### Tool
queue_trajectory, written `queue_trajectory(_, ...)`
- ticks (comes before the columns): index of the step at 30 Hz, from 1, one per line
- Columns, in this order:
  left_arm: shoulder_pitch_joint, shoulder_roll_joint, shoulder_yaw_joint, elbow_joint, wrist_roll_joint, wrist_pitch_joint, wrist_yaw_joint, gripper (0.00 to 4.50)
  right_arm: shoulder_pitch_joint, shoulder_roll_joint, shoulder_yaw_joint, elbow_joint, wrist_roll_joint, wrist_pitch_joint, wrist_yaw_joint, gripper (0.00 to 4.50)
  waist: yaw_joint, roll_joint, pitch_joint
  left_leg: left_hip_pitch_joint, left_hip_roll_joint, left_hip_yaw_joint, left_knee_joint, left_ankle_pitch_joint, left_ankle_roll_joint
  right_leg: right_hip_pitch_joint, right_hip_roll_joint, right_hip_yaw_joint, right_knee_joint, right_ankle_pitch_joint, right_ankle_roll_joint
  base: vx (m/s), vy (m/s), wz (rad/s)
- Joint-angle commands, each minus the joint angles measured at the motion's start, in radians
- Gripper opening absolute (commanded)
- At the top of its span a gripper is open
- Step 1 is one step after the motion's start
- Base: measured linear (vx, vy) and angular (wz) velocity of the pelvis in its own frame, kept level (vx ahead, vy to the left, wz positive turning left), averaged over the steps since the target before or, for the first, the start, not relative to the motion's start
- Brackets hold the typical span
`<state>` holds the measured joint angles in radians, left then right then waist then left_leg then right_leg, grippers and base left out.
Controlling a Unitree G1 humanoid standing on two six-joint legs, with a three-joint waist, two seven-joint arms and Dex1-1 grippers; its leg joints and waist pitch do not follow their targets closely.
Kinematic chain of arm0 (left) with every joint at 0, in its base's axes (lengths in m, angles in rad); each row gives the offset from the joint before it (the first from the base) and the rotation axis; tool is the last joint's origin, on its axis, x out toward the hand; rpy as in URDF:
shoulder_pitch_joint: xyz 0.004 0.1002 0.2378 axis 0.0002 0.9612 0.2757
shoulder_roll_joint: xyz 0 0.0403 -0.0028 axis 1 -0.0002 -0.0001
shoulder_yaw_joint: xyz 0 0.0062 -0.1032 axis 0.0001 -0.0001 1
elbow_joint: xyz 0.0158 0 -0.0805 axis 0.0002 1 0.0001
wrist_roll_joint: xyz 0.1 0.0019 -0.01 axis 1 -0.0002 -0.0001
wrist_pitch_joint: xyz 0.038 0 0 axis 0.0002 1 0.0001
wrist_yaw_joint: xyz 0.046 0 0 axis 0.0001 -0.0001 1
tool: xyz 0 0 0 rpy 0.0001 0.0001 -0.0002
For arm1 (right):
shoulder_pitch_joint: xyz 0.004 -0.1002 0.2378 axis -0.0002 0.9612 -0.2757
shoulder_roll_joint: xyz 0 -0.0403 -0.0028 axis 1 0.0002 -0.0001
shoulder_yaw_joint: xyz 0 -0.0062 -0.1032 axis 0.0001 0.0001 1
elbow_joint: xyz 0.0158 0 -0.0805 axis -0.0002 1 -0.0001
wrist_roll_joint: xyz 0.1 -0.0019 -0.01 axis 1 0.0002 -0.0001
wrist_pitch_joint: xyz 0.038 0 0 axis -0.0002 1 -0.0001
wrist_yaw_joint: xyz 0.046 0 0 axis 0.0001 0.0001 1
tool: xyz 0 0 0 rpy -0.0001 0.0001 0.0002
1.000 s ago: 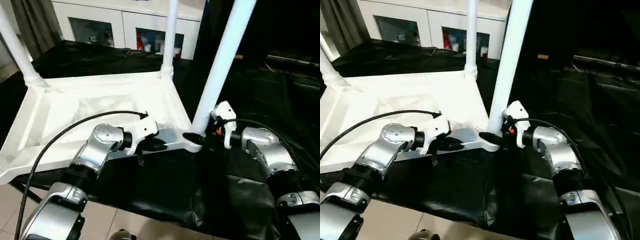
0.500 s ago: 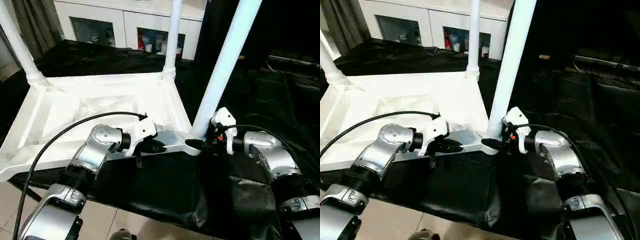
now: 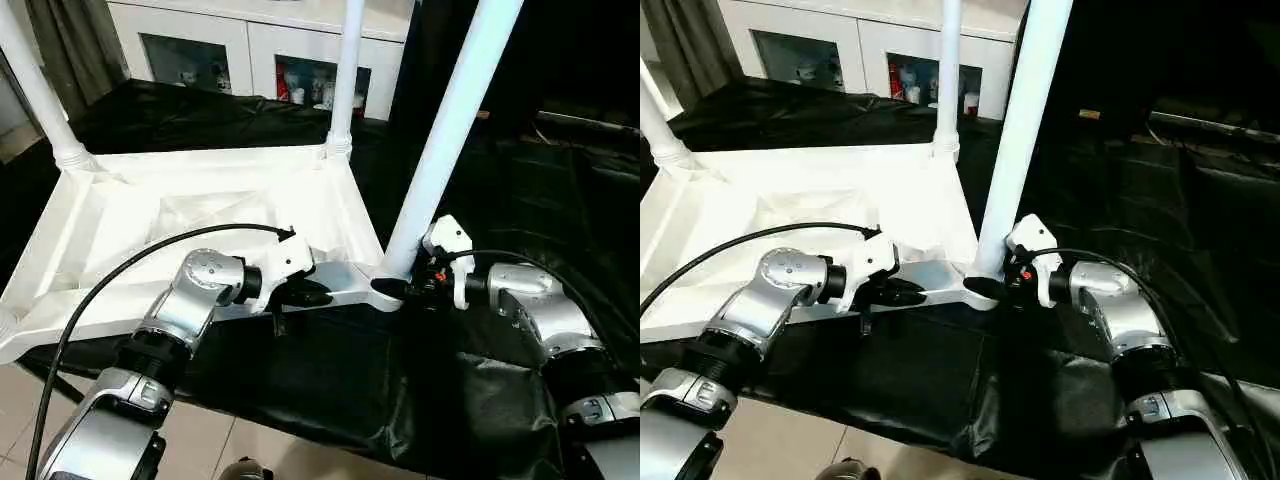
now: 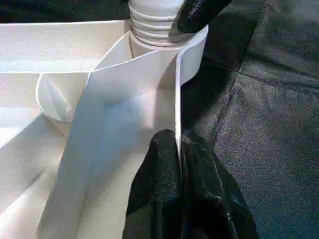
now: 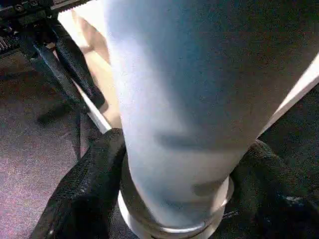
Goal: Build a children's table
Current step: Rotate leg to tighten
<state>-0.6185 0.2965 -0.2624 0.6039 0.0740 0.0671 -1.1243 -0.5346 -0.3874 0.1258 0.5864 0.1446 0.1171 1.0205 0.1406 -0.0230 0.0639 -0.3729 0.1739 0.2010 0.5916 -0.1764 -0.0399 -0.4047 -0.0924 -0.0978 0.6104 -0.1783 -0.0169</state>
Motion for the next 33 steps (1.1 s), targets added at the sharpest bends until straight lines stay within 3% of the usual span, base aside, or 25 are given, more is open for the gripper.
queue_trajectory(1,-0.016,-0.035,0.024,-0.013,-0.032,0.006,0.050,0.00,0.011,0.024,-0.011,0.045,-0.016,0.012,-0.070,2.68,-0.005,-0.016,-0.073,0.014,0.067,-0.029,-0.065,-0.166,0.059,0.049,-0.083,0.062,-0.071,-0.228,-0.209,0.000,0.000,0.00)
queue_trajectory(2,-0.044,-0.063,0.037,0.041,-0.007,0.019,0.143,0.00,-0.007,0.065,-0.049,0.114,-0.025,0.010,-0.205,2.68,-0.006,-0.018,-0.072,0.014,0.066,-0.031,-0.067,-0.181,0.051,0.051,-0.086,0.061,-0.074,-0.255,-0.205,0.000,0.000,0.00)
queue_trajectory(3,-0.062,-0.083,0.042,0.078,0.005,0.031,0.197,0.00,-0.017,0.096,-0.072,0.153,-0.025,0.016,-0.294,2.68,-0.014,-0.016,-0.068,0.017,0.065,-0.030,-0.070,-0.199,0.036,0.042,-0.083,0.062,-0.081,-0.292,-0.201,0.000,0.000,0.00)
queue_trajectory(5,-0.077,-0.099,0.045,0.107,0.014,0.039,0.237,0.00,-0.024,0.120,-0.091,0.182,-0.023,0.022,-0.362,2.67,-0.020,-0.017,-0.069,0.020,0.063,-0.035,-0.072,-0.232,0.008,0.048,-0.087,0.058,-0.088,-0.365,-0.181,0.000,0.000,0.00)
queue_trajectory(7,-0.136,-0.167,0.060,0.206,0.041,0.072,0.406,0.00,-0.059,0.214,-0.169,0.270,-0.001,0.052,-0.638,2.67,-0.029,-0.016,-0.066,0.025,0.065,-0.036,-0.074,-0.263,-0.003,0.043,-0.087,0.061,-0.093,-0.380,-0.173,0.000,0.000,0.00)
queue_trajectory(12,-0.181,-0.224,0.074,0.266,0.045,0.087,0.530,0.00,-0.090,0.281,-0.200,0.322,0.005,0.052,-0.798,2.67,-0.029,-0.012,-0.068,0.032,0.064,-0.036,-0.075,-0.279,-0.013,0.038,-0.086,0.062,-0.097,-0.370,-0.166,0.000,0.000,0.00)
queue_trajectory(14,-0.210,-0.260,0.058,0.308,0.065,0.064,0.569,0.00,-0.141,0.333,-0.189,0.371,-0.026,0.011,-0.872,2.67,-0.031,-0.012,-0.070,0.023,0.063,-0.037,-0.077,-0.271,-0.010,0.044,-0.089,0.062,-0.094,-0.350,-0.166,0.000,0.000,0.00)
queue_trajectory(18,-0.205,-0.250,0.041,0.306,0.074,0.023,0.532,0.00,-0.159,0.340,-0.184,0.380,-0.036,-0.022,-0.860,2.67,-0.028,-0.014,-0.071,0.019,0.063,-0.036,-0.077,-0.256,0.005,0.049,-0.088,0.062,-0.089,-0.308,-0.165,0.000,0.000,0.00)
queue_trajectory(19,-0.203,-0.244,0.038,0.313,0.070,0.019,0.512,0.00,-0.163,0.343,-0.200,0.384,-0.023,-0.041,-0.854,3.23,-0.028,-0.016,-0.070,0.020,0.062,-0.035,-0.076,-0.255,0.010,0.048,-0.089,0.063,-0.089,-0.310,-0.164,0.000,0.000,0.00)
queue_trajectory(23,-0.184,-0.215,0.028,0.295,0.065,-0.019,0.455,0.00,-0.162,0.313,-0.202,0.369,-0.022,-0.085,-0.807,3.43,-0.027,-0.018,-0.072,0.014,0.062,-0.036,-0.076,-0.241,0.019,0.054,-0.090,0.062,-0.087,-0.307,-0.161,0.000,0.000,0.00)
queue_trajectory(24,-0.184,-0.215,0.028,0.295,0.065,-0.020,0.454,0.00,-0.162,0.312,-0.202,0.369,-0.022,-0.085,-0.806,3.71,-0.027,-0.017,-0.072,0.015,0.062,-0.034,-0.075,-0.232,0.024,0.051,-0.090,0.063,-0.087,-0.296,-0.164,0.000,0.000,0.00)
queue_trajectory(29,-0.154,-0.177,0.028,0.255,0.041,-0.057,0.359,0.00,-0.140,0.217,-0.162,0.303,-0.032,-0.113,-0.598,4.00,-0.024,-0.019,-0.072,0.011,0.062,-0.032,-0.071,-0.203,0.049,0.055,-0.087,0.061,-0.083,-0.263,-0.180,0.000,0.000,0.00)
queue_trajectory(33,-0.123,-0.139,0.021,0.204,0.015,-0.083,0.265,0.00,-0.095,0.114,-0.110,0.185,-0.009,-0.057,-0.349,4.31,-0.023,-0.018,-0.073,0.010,0.066,-0.032,-0.069,-0.185,0.074,0.058,-0.085,0.061,-0.077,-0.218,-0.196,0.000,0.000,0.00)
